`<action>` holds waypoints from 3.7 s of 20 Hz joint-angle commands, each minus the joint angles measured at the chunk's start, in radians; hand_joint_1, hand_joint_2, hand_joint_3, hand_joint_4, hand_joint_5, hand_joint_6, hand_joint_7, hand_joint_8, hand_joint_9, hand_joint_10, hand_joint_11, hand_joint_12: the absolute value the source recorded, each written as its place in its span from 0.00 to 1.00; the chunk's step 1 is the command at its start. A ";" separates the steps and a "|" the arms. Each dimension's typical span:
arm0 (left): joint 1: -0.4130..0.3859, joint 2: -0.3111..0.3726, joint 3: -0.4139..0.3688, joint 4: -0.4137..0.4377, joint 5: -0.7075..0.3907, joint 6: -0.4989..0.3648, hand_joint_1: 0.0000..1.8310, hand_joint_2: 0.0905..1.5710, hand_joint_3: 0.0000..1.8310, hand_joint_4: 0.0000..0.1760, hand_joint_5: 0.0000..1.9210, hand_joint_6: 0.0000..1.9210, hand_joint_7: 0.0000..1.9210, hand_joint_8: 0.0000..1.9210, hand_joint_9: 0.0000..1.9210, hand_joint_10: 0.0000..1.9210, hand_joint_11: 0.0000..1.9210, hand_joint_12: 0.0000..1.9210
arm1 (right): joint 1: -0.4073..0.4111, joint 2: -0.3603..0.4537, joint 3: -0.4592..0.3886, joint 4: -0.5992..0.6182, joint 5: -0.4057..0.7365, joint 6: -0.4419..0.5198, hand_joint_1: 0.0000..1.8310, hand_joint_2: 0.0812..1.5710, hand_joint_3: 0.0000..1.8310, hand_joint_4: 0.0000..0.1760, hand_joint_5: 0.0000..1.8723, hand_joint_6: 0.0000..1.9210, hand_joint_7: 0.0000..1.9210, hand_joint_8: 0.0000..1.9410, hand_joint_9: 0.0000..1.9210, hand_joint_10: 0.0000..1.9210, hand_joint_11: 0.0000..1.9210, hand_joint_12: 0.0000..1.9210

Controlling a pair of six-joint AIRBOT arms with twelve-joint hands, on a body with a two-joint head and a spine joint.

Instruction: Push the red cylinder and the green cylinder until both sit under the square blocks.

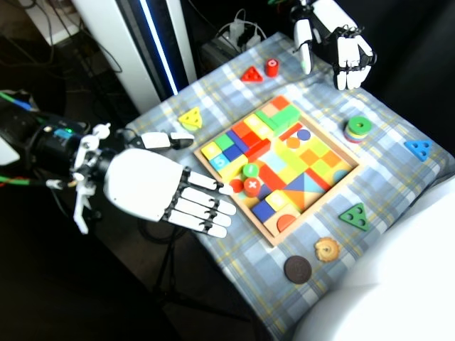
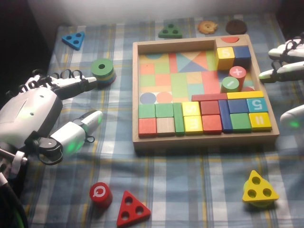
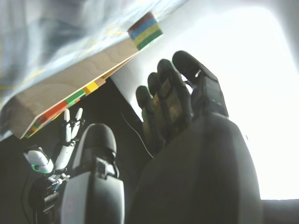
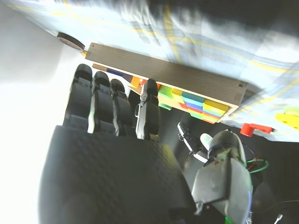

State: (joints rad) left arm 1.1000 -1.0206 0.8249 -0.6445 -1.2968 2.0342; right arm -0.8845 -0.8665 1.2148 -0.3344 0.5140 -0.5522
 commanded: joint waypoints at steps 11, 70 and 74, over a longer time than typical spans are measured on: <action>-0.006 -0.001 0.004 0.042 -0.107 -0.006 0.29 0.83 0.00 0.00 0.29 0.00 0.25 0.00 0.22 0.00 0.00 0.50 | 0.060 -0.065 0.037 0.037 0.144 -0.002 0.00 0.54 0.01 1.00 0.16 0.00 0.00 0.00 0.00 0.00 0.00 0.00; -0.009 0.052 -0.015 0.013 -0.149 -0.007 0.28 0.84 0.00 0.00 0.28 0.00 0.26 0.00 0.23 0.00 0.00 0.52 | -0.469 0.153 -0.349 0.718 0.934 -0.436 0.00 0.69 0.00 0.00 0.11 0.00 0.04 0.00 0.00 0.00 0.00 0.00; -0.002 0.051 -0.018 0.000 -0.159 -0.007 0.28 0.85 0.00 0.00 0.29 0.00 0.26 0.00 0.24 0.00 0.00 0.54 | -0.539 0.119 -0.379 0.823 1.086 -0.436 0.00 0.68 0.00 0.31 0.13 0.01 0.07 0.01 0.02 0.01 0.00 0.00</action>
State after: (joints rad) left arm 1.1023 -0.9737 0.8009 -0.6796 -1.3415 2.0331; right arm -1.4338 -0.7536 0.8333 0.4923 1.4677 -0.9920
